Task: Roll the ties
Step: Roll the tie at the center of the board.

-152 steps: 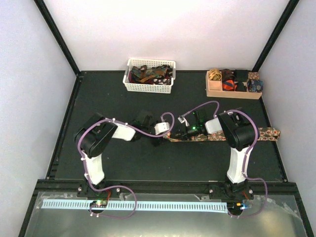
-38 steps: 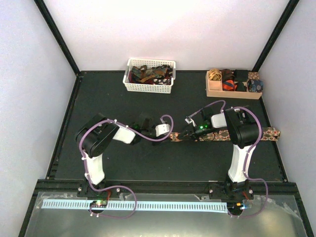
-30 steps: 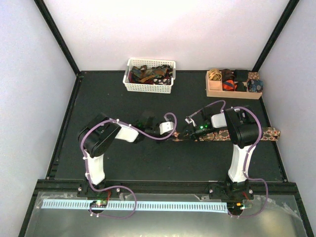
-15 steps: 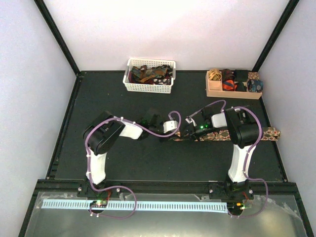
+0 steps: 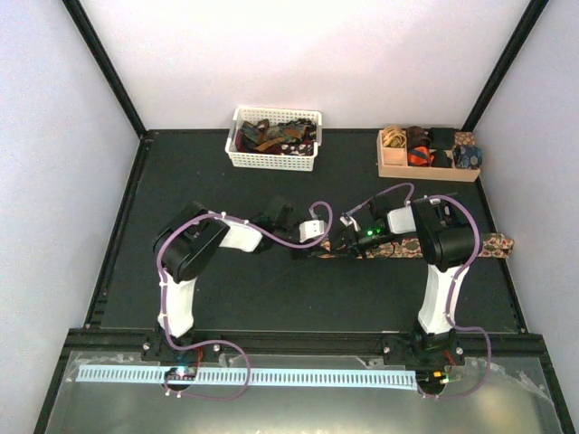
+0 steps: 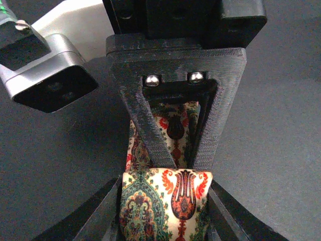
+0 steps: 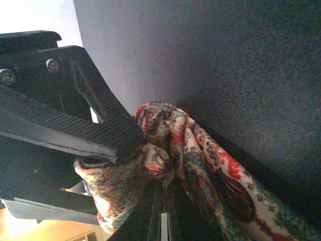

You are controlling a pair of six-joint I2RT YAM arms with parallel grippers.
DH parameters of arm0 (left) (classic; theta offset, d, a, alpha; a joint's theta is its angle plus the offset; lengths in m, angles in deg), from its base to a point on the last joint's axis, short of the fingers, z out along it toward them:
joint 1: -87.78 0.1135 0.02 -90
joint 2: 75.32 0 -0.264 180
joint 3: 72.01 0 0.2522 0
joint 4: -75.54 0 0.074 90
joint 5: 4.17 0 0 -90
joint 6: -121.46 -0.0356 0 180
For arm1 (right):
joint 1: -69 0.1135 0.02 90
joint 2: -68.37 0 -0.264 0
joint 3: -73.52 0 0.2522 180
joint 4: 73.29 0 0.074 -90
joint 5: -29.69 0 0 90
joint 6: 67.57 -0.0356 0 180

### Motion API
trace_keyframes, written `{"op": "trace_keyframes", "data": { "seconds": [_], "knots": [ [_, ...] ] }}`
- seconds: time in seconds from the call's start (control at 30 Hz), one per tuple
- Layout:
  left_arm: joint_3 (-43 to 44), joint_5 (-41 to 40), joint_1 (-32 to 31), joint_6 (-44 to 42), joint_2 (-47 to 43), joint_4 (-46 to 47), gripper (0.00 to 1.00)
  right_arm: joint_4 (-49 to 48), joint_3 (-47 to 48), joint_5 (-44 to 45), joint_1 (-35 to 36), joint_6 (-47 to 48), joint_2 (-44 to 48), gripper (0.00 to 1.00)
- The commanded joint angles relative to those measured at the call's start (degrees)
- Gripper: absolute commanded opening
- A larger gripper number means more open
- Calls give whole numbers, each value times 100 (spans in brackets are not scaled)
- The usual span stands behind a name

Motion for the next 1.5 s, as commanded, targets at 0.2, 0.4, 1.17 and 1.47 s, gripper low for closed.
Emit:
{"op": "trace_keyframes", "data": {
  "seconds": [0.2,0.4,1.17,1.47],
  "knots": [
    [6,-191,23,-294,324,-889,43,-93,-137,609,-51,118,-334,1],
    [-32,-189,14,-238,320,-966,46,-148,-141,617,-51,98,-332,1],
    [353,-1329,-56,-241,510,-2027,34,613,-73,271,-165,581,969,29],
    [430,-1322,-74,-283,586,-2126,35,-426,-242,444,141,-147,840,35]
  ]
}}
